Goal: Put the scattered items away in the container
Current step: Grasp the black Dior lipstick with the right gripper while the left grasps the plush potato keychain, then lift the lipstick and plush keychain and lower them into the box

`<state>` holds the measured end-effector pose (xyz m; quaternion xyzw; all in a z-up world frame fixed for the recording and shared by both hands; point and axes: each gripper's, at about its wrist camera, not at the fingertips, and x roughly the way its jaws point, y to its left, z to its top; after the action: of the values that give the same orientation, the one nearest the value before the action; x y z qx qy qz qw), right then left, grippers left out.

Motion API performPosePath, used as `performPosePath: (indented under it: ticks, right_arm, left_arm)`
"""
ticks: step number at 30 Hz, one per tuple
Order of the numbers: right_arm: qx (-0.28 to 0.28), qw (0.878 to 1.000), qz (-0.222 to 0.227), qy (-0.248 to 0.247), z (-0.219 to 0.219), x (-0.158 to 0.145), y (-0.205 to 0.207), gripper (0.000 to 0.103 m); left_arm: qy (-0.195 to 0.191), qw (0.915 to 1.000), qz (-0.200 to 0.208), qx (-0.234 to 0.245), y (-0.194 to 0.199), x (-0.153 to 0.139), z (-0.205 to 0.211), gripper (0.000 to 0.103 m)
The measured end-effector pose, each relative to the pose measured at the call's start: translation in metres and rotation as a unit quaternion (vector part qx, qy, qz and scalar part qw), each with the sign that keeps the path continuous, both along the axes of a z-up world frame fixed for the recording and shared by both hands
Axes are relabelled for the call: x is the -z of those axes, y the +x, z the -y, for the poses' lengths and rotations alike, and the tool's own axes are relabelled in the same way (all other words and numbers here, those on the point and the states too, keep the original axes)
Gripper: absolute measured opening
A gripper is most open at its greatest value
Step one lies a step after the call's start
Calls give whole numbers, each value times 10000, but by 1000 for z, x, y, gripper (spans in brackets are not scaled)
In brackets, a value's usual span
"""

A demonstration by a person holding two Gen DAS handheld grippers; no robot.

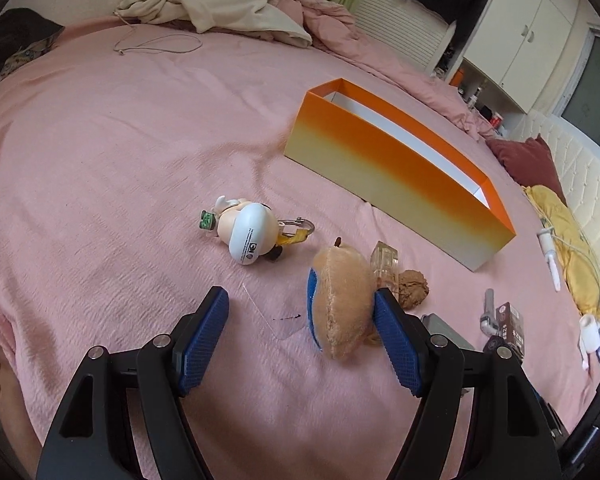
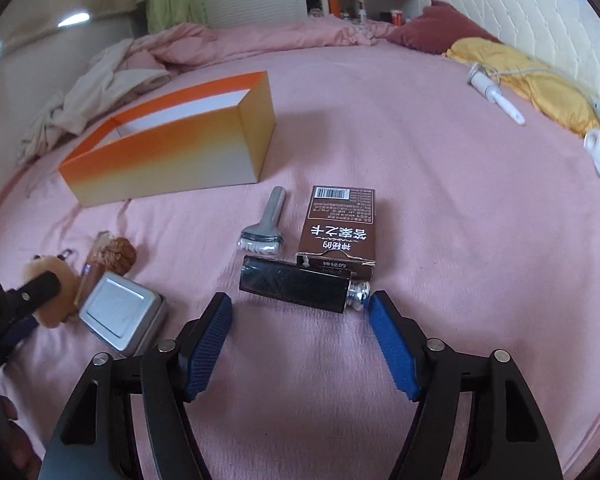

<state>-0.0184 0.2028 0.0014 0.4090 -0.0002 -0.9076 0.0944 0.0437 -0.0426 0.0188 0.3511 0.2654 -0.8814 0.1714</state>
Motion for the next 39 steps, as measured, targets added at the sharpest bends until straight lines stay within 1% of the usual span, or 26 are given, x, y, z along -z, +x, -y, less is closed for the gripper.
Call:
performPosePath:
  ticks: [1,2,3,4,6,7,9,10,13,16,17,20,21,22,23,24,25,28,30,31,32,34,35,37,39]
  right_arm:
    - [85,10000,-16,-45,-2,0,1,53]
    - [171,9998,-31,-91,-4,-1,1,41]
    - [222,9997,-38,-133,-6,-1,1,30]
    - [216,9996,-31,-170,-8,-2,1,27]
    - [203,9995,-16,-245,-11,-3,0,16]
    - [197,9994,-8,-283,-13,-3,0,13]
    - [220,9985,35,-495,-20,-5,-1,5]
    - [242,9976,58,-643,-24,-6,-1,4]
    - [245,9951,96,-952,-32,-7,-2,4]
    - [190,9942,62,-1056,-35,-10,-2,3]
    - [171,9935,48,-1124,-36,-11,-2,4]
    - [113,9882,9,-1527,-42,-14,0,9]
    - [97,9850,48,-1722,-45,-14,-1,23]
    - [88,9810,126,-1934,-47,-13,-3,35]
    - [60,9765,202,-2147,-50,-12,-5,57]
    - [-3,9724,275,-2315,-51,-11,-8,61]
    - [-69,9720,312,-2327,-50,-10,-9,61]
    - [-292,9790,205,-2005,-40,-16,-12,60]
    - [-448,9810,209,-1878,-33,-17,-17,60]
    - [-553,9800,264,-1893,-30,-17,-19,60]
    - [-718,9762,361,-2014,-27,-16,-20,60]
    - [-1020,9698,511,-2158,-19,-13,-21,53]
    - [-1110,9718,491,-2021,-12,-13,-18,44]
    - [-1291,9751,450,-1744,0,-13,-12,42]
    - [-1278,9805,286,-1466,8,-14,-7,42]
  left_arm:
    - [52,10000,-68,8,2,1,-1,67]
    - [105,9999,-105,26,2,2,-2,54]
    - [146,9998,-96,40,2,4,-2,52]
    - [143,9999,-85,35,1,4,-2,51]
    - [109,9999,-105,1,1,-1,-4,44]
    - [96,9999,-117,-17,1,-4,-4,38]
    - [137,9996,-247,-21,1,-12,-6,36]
    - [154,9994,-320,0,2,-16,-8,35]
    - [118,9989,-431,131,0,-23,-13,35]
    - [49,9989,-420,204,0,-24,-17,35]
    - [113,9987,-450,189,1,-24,-15,35]
    - [331,9979,-549,94,3,-25,-9,35]
    - [381,9976,-574,65,3,-26,-7,35]
    - [435,9973,-593,46,3,-27,-5,35]
    - [505,9968,-616,27,2,-28,-3,35]
    - [580,9962,-644,4,2,-28,-1,35]
    - [658,9956,-671,-21,2,-28,1,35]
    - [832,9941,-695,-82,2,-27,3,35]
    - [886,9936,-695,-76,1,-26,3,35]
    - [876,9938,-688,-63,0,-26,3,35]
    - [852,9940,-678,-52,0,-26,2,35]
    - [820,9945,-657,-32,-1,-25,2,35]
    - [835,9944,-642,-31,-2,-24,2,35]
    - [854,9944,-615,-39,-2,-23,2,35]
    - [817,9948,-607,-19,-2,-24,1,35]
